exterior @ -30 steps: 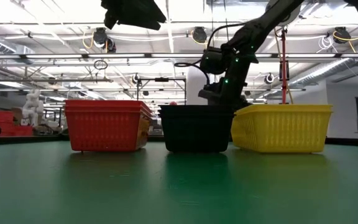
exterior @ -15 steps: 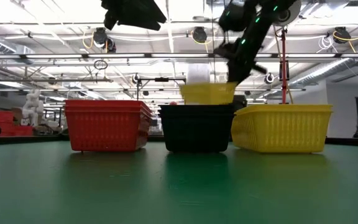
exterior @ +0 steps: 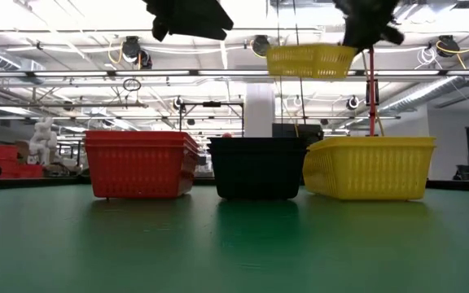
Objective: Stack baskets by color
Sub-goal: Stack the top yellow bin on top of the bottom yellow bin
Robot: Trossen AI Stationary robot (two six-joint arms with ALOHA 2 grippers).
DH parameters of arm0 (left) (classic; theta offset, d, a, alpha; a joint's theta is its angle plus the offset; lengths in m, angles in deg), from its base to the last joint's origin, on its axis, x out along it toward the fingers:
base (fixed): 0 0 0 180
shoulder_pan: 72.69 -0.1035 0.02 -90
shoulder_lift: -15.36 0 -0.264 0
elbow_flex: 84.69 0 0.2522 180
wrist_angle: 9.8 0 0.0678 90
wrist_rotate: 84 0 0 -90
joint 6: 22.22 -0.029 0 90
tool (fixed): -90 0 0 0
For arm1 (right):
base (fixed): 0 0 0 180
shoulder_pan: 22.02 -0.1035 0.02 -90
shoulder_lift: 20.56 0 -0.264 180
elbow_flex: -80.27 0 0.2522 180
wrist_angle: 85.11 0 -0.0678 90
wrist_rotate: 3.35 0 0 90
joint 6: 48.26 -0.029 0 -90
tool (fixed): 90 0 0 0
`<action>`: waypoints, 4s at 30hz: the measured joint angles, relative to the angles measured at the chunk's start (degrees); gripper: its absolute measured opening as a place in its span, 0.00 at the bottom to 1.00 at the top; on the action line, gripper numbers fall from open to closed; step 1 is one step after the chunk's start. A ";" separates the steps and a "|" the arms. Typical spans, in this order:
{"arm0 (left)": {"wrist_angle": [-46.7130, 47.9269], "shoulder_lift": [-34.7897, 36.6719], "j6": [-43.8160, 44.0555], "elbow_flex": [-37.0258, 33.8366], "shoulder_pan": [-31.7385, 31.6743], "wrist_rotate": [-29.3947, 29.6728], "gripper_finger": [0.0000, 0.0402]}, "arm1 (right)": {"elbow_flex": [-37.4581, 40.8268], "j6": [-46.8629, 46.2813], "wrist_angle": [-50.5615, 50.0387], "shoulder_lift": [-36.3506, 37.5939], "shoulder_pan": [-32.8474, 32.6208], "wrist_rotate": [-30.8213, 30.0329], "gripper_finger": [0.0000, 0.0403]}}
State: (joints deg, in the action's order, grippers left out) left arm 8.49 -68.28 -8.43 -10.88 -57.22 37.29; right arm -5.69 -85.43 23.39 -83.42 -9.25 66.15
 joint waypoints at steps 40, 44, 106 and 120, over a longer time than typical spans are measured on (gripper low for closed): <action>14.23 -0.02 3.31 0.16 9.69 0.02 0.35 | 12.11 -61.98 -7.25 0.56 -46.09 -15.28 0.01; 14.23 -0.02 4.34 0.17 11.10 0.02 0.35 | 12.80 -64.13 -5.13 0.30 -47.39 -17.69 0.01; 11.67 -0.02 4.78 0.17 11.51 0.22 0.35 | 13.04 -79.05 -2.06 -22.04 -46.19 -15.22 0.01; 11.67 -0.02 4.67 0.17 11.51 0.17 0.35 | 18.76 -80.36 4.29 -21.98 -45.33 -11.25 0.02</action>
State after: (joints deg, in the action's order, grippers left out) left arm 20.17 -68.30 -3.76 -10.71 -45.71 37.47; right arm 13.07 -165.79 27.68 -105.39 -54.58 54.90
